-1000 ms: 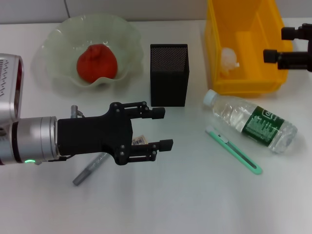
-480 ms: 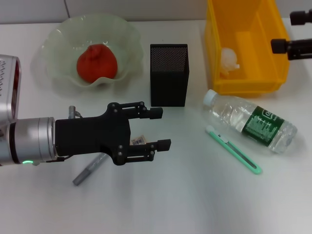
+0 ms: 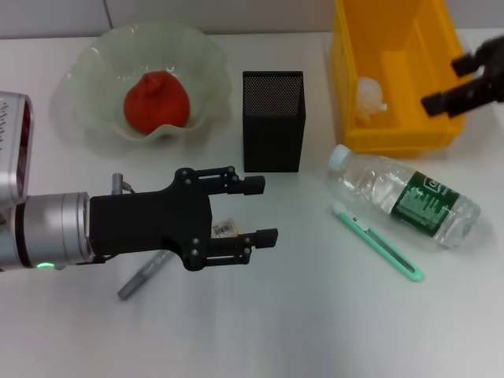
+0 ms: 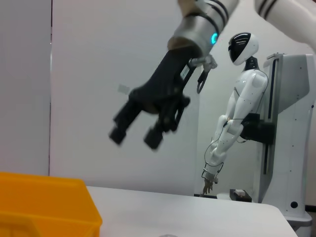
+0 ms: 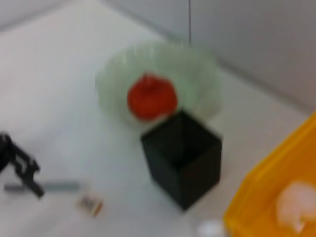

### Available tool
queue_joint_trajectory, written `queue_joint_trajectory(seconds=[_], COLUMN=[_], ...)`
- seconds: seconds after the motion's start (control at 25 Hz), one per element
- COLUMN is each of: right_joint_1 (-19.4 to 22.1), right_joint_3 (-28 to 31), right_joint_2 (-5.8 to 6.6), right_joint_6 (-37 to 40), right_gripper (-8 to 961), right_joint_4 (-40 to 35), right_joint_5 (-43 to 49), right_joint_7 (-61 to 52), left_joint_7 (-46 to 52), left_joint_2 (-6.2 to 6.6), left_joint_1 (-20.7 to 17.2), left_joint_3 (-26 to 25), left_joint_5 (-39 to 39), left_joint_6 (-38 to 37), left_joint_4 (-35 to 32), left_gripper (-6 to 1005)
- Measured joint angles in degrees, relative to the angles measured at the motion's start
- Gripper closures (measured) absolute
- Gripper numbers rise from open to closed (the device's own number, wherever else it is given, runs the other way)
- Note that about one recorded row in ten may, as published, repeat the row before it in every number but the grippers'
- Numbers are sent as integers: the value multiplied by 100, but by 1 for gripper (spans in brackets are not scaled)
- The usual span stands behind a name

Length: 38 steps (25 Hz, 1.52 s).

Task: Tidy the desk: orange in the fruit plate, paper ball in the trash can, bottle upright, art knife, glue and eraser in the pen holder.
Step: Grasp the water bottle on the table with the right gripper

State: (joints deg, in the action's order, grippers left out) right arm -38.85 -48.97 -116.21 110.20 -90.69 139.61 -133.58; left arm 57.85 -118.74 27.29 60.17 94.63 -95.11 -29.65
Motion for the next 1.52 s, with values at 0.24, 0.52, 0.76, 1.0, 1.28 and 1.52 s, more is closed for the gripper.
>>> queue_joint_trajectory(seconds=[0.24, 0.52, 0.76, 1.0, 1.28, 1.52], right_joint_1=[-283, -594, -592, -628, -589, -588], right_joint_3=[-511, -1294, -2003, -2096, -2091, -2103], right_joint_2=[-46, -81, -260, -280, -280, -280], right_joint_6=[-409, -785, -1048, -1348, -1581, -1932], right_gripper=[123, 127, 130, 133, 136, 139], right_joint_4=[987, 1602, 1700, 2097, 2428, 2797], right_joint_5=[620, 1260, 1710, 1831, 1764, 1705], right_joint_7=[61, 132, 328, 372, 430, 444], left_joint_7=[-43, -127, -130, -133, -134, -134], left_joint_2=[-1, -8, -9, -18, -18, -18], left_joint_1=[-6, 9, 19, 14, 47, 64], left_joint_3=[-4, 0, -3, -37, -1, -4], left_joint_5=[0, 1, 4, 1, -3, -6], left_joint_6=[0, 8, 38, 33, 58, 66], left_joint_4=[25, 69, 73, 73, 109, 137], left_gripper=[366, 368, 369, 371, 373, 374])
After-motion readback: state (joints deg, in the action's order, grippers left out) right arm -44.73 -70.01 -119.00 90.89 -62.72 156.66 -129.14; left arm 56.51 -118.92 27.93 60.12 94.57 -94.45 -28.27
